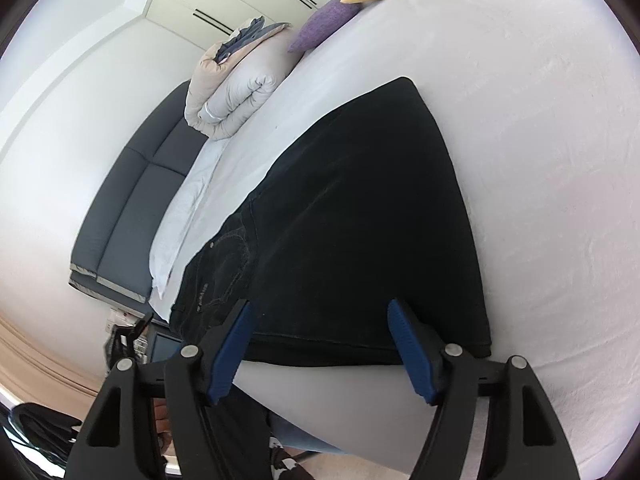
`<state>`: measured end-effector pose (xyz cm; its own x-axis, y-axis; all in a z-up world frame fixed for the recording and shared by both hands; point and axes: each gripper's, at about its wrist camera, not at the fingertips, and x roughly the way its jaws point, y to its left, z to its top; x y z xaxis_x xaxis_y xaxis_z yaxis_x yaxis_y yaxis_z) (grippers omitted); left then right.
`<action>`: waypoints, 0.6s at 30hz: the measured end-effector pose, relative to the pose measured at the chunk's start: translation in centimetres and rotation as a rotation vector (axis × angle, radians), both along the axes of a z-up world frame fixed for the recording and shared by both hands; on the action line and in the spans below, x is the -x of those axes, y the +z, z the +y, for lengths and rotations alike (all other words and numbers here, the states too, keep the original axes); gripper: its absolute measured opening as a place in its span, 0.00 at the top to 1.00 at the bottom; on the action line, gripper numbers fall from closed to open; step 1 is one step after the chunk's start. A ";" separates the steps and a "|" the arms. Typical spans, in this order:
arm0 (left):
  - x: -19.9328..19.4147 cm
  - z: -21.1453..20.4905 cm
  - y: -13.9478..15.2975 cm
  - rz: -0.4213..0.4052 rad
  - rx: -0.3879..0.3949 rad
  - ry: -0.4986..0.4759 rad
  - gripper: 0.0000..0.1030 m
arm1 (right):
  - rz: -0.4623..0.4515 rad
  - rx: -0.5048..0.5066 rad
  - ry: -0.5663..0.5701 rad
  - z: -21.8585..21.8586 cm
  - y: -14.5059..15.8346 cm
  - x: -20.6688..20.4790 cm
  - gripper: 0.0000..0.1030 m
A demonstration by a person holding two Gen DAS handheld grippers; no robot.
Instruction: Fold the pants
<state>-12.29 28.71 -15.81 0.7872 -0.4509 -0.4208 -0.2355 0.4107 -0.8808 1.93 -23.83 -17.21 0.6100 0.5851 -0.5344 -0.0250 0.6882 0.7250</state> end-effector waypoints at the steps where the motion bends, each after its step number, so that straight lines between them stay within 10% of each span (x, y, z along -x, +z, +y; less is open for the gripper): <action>1: -0.4 0.4 -0.5 0.010 0.008 -0.006 0.14 | 0.002 -0.012 -0.002 -0.2 -0.1 0.0 0.30; 18: 0.3 1.6 -2.9 0.035 0.093 0.033 0.17 | 0.014 -0.005 0.003 0.0 -0.2 -0.1 0.31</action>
<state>-12.63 30.34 -18.68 0.7879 -0.4630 -0.4060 -0.2793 0.3190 -0.9057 2.07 -23.82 -17.39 0.6007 0.5894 -0.5401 -0.0167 0.6847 0.7286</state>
